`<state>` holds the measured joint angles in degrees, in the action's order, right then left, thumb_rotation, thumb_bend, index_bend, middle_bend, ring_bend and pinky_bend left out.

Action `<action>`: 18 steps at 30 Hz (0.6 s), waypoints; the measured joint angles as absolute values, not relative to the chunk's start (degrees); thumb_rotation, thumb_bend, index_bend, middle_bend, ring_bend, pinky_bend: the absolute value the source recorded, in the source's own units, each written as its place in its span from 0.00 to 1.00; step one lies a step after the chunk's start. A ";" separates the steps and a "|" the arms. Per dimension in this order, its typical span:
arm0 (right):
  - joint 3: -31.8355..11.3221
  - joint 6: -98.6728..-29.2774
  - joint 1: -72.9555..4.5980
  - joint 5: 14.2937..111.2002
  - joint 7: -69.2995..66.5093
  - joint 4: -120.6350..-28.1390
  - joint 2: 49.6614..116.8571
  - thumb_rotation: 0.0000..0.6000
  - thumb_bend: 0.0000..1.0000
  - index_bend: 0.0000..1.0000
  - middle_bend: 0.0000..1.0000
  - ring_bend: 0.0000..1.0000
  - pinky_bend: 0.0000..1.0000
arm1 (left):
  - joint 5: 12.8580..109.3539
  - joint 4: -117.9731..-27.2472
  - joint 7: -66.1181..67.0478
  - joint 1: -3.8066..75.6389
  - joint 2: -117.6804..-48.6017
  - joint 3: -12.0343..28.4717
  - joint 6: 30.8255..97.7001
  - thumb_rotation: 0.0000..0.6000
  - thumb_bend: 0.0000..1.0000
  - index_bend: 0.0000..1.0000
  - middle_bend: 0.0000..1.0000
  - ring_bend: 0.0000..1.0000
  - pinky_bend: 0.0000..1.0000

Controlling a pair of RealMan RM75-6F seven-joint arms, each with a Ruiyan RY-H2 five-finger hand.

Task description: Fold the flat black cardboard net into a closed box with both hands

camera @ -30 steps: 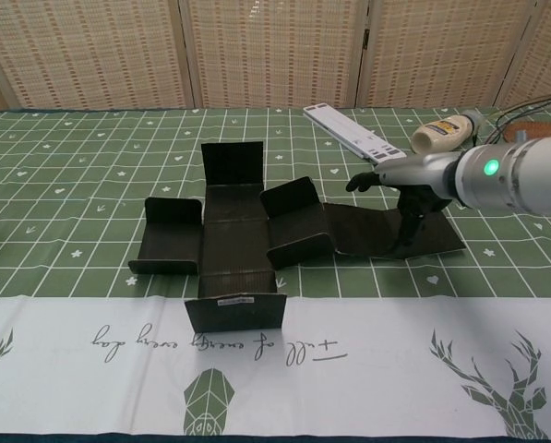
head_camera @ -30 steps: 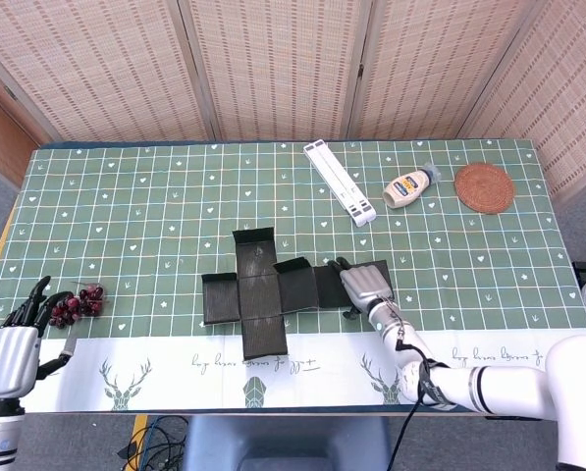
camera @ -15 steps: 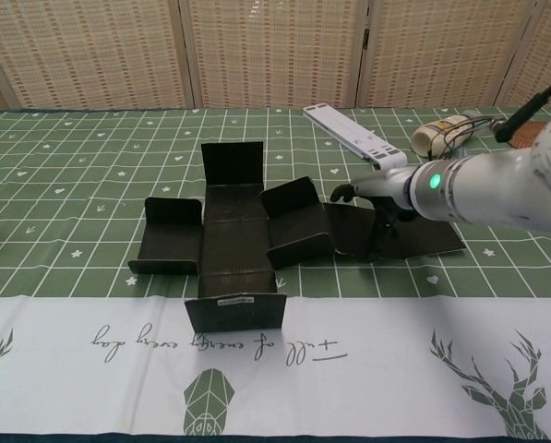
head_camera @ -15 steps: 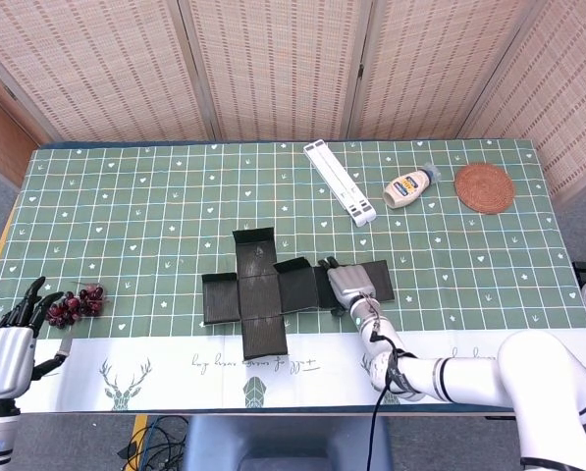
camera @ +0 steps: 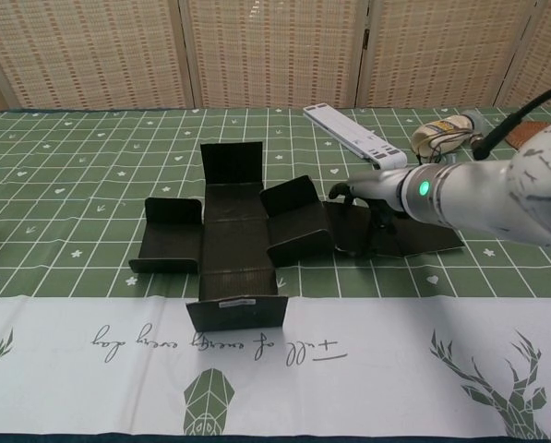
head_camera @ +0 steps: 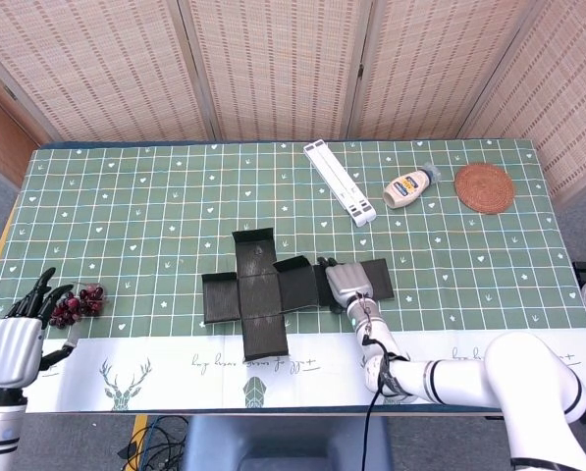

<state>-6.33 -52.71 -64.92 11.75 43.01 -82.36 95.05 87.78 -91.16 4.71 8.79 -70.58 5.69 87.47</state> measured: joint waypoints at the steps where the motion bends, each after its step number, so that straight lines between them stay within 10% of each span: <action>1: -6.39 -52.85 -64.63 12.39 42.63 -82.34 95.12 1.00 0.36 0.04 0.25 0.77 0.98 | 87.98 -90.58 4.49 9.35 -70.77 5.89 87.04 1.00 0.38 0.22 0.09 0.22 0.34; 11: -6.97 -53.83 -60.17 23.04 35.71 -82.72 95.47 1.00 0.39 0.11 0.31 0.78 0.99 | 89.93 -82.66 3.26 17.21 -73.96 8.09 80.07 1.00 0.37 0.27 0.19 0.44 0.65; 18: -7.26 -53.77 -57.28 28.99 31.71 -82.61 95.86 1.00 0.39 0.12 0.31 0.78 0.99 | 90.35 -75.92 1.70 23.10 -77.79 8.55 74.11 1.00 0.20 0.27 0.19 0.55 0.77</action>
